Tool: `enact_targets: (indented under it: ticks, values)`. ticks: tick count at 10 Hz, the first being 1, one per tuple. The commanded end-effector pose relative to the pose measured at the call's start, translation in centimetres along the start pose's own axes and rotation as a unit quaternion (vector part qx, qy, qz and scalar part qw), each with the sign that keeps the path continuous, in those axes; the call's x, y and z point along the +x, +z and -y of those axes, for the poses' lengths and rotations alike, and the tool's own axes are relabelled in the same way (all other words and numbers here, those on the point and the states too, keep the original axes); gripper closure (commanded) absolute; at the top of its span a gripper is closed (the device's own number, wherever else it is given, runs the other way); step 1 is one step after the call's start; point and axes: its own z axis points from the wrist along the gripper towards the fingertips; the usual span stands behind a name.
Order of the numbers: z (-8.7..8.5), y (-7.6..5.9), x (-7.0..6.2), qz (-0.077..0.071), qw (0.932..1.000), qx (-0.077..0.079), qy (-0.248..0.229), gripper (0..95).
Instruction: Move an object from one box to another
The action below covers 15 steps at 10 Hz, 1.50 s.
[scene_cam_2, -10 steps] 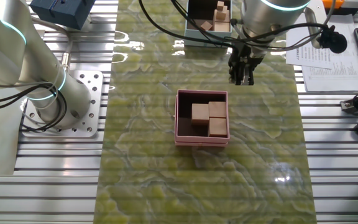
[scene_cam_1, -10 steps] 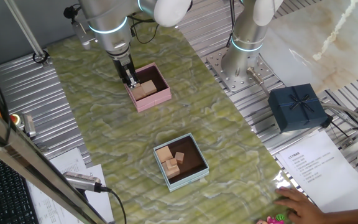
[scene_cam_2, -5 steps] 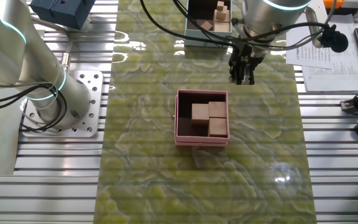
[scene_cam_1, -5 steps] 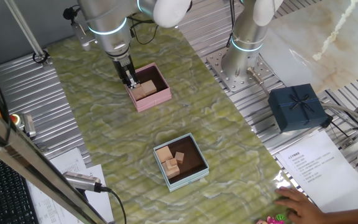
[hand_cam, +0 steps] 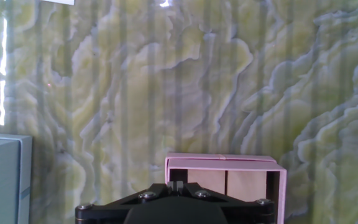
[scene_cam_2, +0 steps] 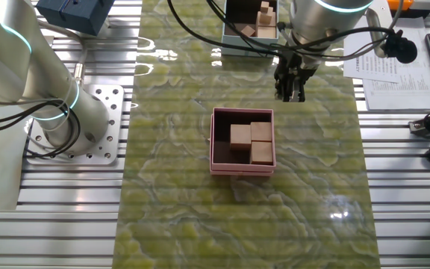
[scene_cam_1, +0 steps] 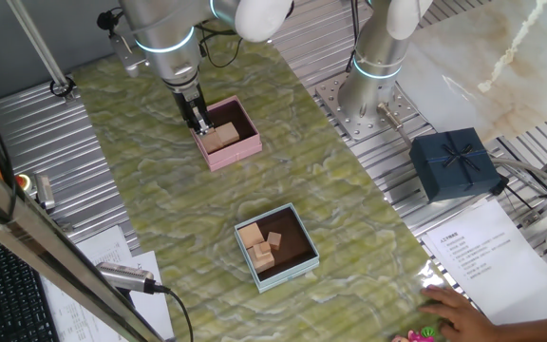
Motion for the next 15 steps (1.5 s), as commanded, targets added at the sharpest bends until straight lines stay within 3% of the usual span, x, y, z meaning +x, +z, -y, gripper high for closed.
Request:
enact_targets:
  ticks: [1, 15]
  values:
    - [0.0, 0.02, 0.0, 0.001, 1.0, 0.0, 0.001, 95.0]
    - [-0.73, 0.25, -0.13, 0.002, 1.0, -0.001, 0.004, 95.0]
